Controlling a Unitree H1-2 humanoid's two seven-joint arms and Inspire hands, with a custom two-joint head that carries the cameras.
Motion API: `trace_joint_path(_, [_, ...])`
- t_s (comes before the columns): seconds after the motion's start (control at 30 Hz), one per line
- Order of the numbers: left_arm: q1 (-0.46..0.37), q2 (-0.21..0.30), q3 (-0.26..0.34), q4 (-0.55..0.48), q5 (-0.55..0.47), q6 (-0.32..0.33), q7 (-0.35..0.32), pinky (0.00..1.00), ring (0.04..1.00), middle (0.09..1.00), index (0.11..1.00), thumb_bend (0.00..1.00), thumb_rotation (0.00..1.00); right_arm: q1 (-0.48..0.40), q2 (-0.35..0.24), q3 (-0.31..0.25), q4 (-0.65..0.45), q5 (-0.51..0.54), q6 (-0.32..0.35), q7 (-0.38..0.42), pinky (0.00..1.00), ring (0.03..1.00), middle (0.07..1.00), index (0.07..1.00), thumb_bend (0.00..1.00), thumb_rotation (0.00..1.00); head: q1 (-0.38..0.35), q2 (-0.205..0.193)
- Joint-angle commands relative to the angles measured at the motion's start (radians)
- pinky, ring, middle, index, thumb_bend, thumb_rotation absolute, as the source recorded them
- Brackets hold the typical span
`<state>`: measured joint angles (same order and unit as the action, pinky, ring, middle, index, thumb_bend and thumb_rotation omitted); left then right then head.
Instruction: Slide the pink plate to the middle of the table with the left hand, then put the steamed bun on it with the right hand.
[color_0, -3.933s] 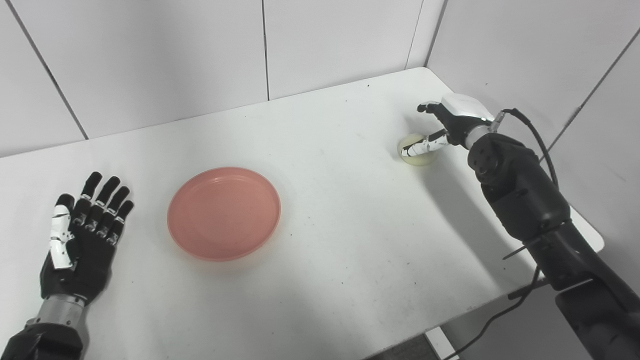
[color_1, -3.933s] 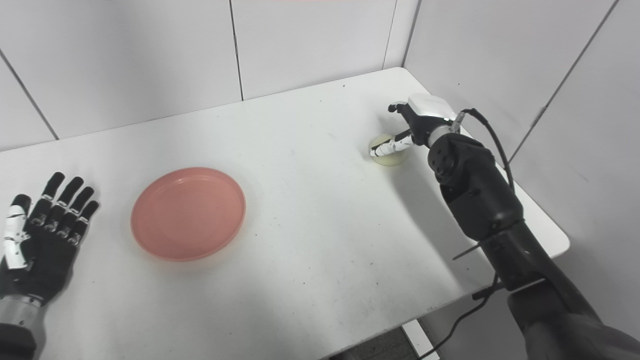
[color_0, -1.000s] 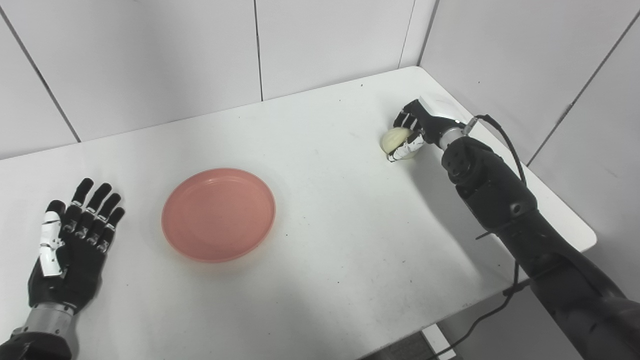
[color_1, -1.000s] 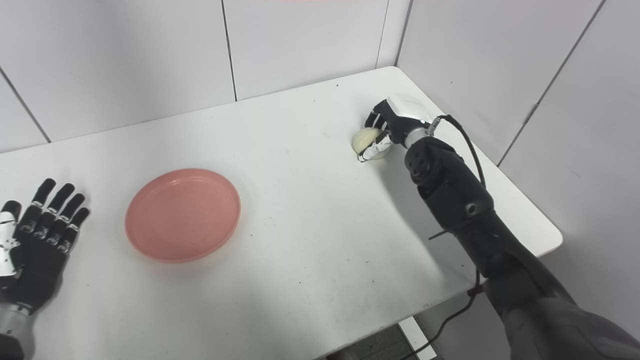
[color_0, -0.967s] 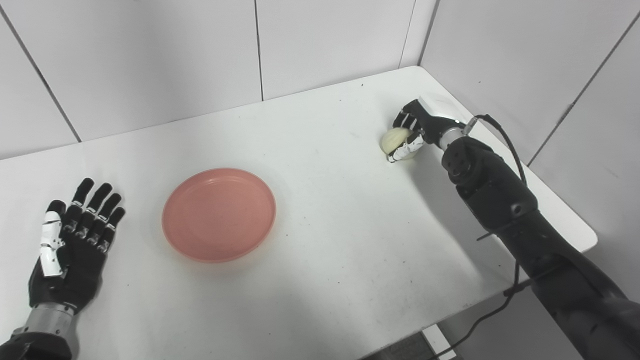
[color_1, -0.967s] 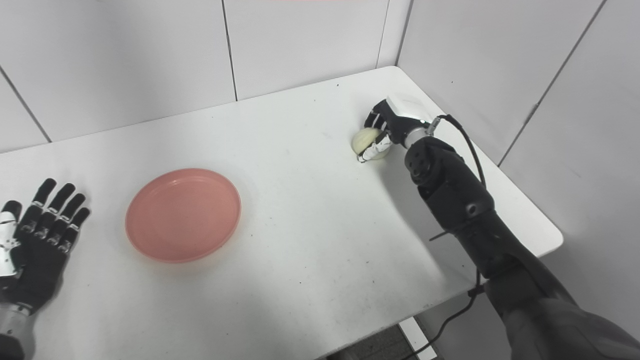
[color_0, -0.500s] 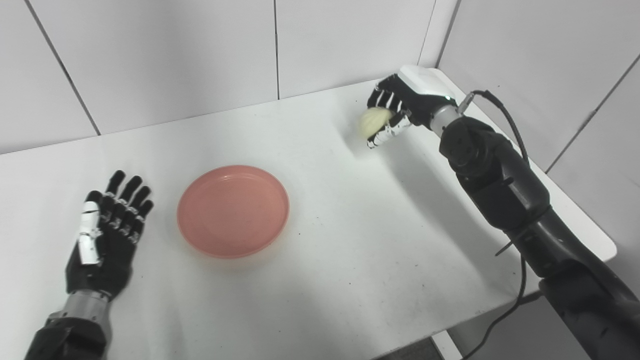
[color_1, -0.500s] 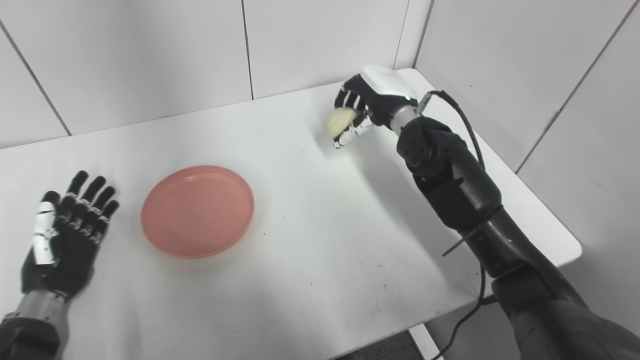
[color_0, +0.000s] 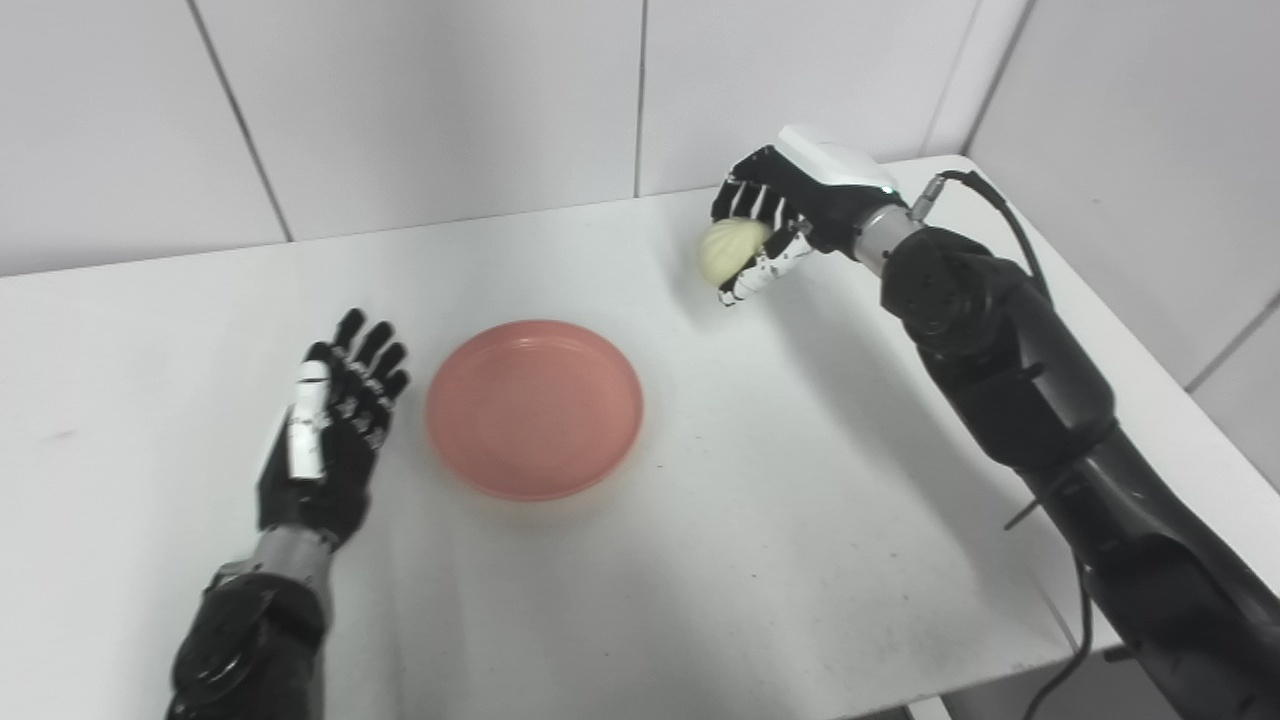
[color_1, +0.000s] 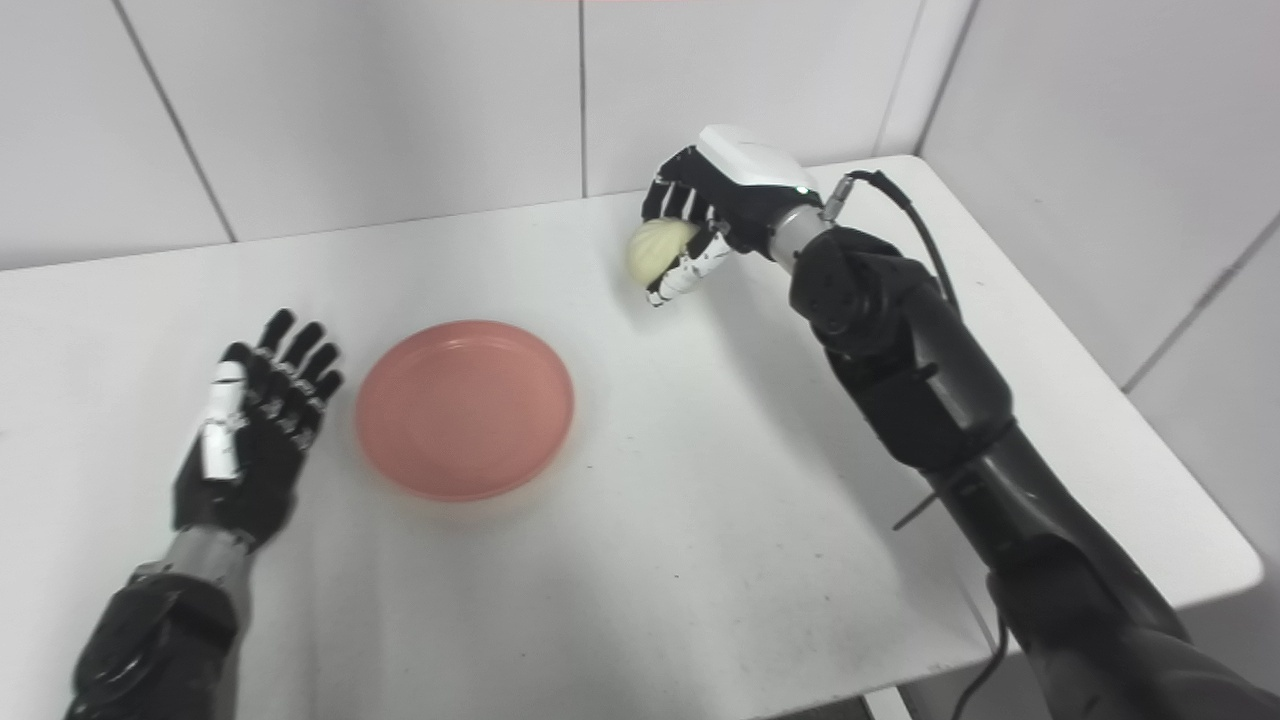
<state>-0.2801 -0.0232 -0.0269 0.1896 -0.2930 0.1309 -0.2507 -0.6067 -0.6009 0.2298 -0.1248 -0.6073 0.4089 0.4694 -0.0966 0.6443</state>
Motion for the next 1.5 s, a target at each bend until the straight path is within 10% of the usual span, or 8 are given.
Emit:
trace_joint_path(0.0, [0.045,-0.014,-0.011,0.034,0.033,0.039,0.031,1.00,0.977,0.973,0.986,0.42,1.00,-0.059,0.016,0.004,-0.029,0.004,-0.033,-0.007,0.38,0.447,0.511,0.489,0.50,0.12,0.019,-0.001])
trace_joint_path(0.63, [0.059,-0.073,-0.040,0.039,0.123,0.004,0.096,1.00,0.964,0.959,0.978,0.42,1.00,-0.104,0.220,0.152,0.067,-0.023,-0.099,-0.011,0.40,0.476,0.534,0.491,0.50,0.12,0.139,0.029])
trace_joint_path(1.47, [0.046,-0.081,-0.045,0.037,0.133,0.015,0.098,1.00,0.972,0.966,0.986,0.43,1.00,-0.083,0.292,0.244,0.227,-0.116,-0.188,-0.060,0.30,0.385,0.475,0.491,0.51,0.12,0.160,0.055])
